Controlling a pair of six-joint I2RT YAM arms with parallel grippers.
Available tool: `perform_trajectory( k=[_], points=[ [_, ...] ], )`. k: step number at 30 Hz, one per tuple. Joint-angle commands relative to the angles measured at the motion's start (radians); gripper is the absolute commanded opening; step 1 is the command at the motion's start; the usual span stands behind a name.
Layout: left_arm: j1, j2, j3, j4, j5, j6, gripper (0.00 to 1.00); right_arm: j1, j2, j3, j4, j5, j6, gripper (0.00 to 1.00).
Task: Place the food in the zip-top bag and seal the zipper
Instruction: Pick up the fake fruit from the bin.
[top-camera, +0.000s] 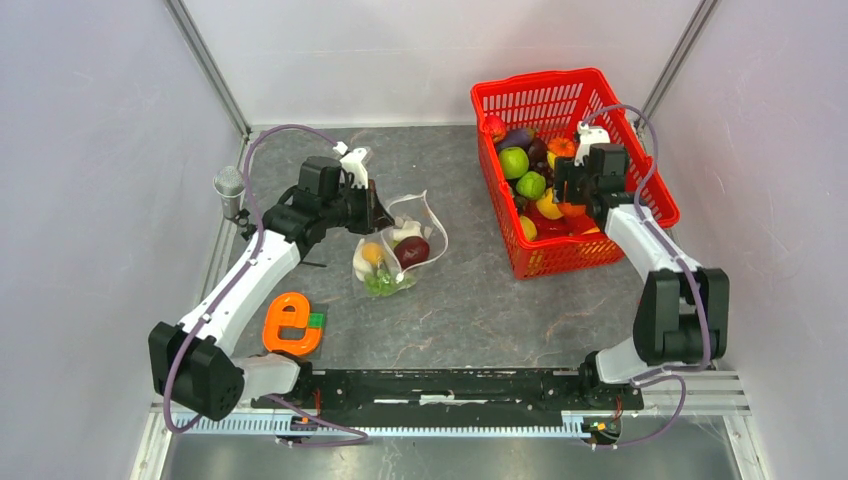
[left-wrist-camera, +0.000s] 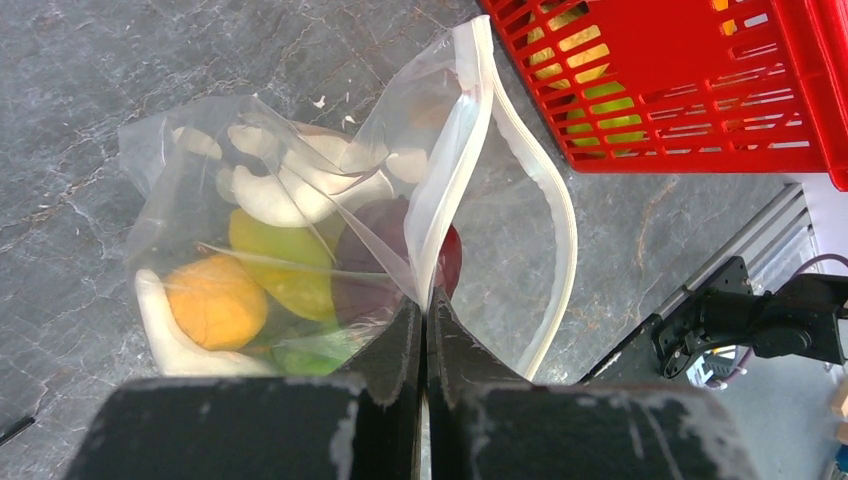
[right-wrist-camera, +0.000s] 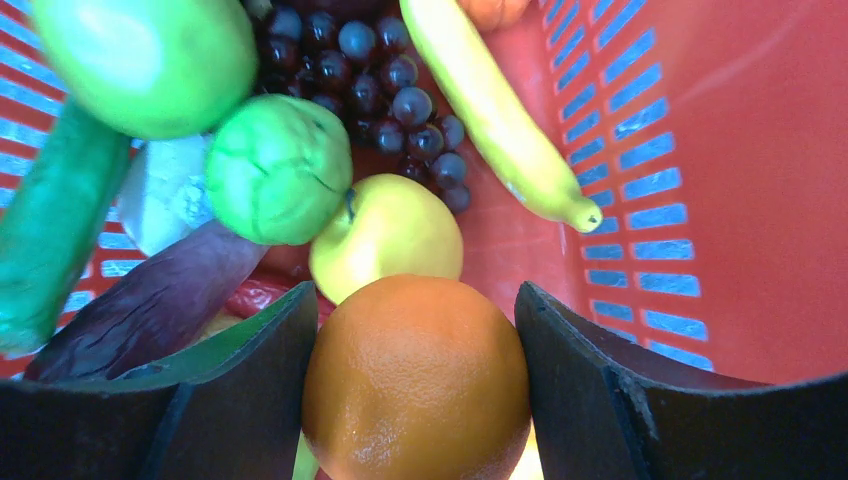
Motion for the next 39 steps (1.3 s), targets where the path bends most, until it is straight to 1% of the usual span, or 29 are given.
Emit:
perform_trajectory(
  k=[1,8,12,15,18,21,24,28,35,39],
  points=[
    [0.001,0.011,0.042,0.042,0.048,-0.056,0.03,0.002,-0.138,-0.051,0.076,-0.053,0.014,0.45],
    [0.001,0.021,0.049,0.042,0.062,-0.058,0.03,0.001,-0.304,-0.153,0.195,-0.219,0.083,0.45],
    [0.001,0.029,0.051,0.043,0.071,-0.060,0.03,0.002,-0.323,-0.155,0.191,-0.285,0.110,0.46],
    [0.001,0.031,0.047,0.048,0.073,-0.065,0.03,0.001,-0.336,-0.170,0.226,-0.358,0.145,0.45],
    [0.002,0.032,0.042,0.053,0.078,-0.069,0.03,0.001,-0.366,-0.215,0.337,-0.484,0.213,0.45],
    [0.001,0.036,0.040,0.056,0.082,-0.070,0.03,0.002,-0.391,-0.287,0.511,-0.587,0.332,0.45],
    [0.001,0.036,0.040,0.058,0.083,-0.071,0.03,0.001,-0.417,-0.310,0.570,-0.604,0.371,0.45],
    [0.001,0.040,0.036,0.062,0.086,-0.075,0.03,0.002,-0.446,-0.302,0.569,-0.612,0.374,0.45],
    [0.001,0.048,0.040,0.068,0.093,-0.081,0.03,0.007,-0.483,-0.270,0.618,-0.706,0.443,0.47],
    [0.001,0.053,0.039,0.076,0.103,-0.089,0.03,0.060,-0.479,-0.240,0.643,-0.728,0.466,0.48]
  ],
)
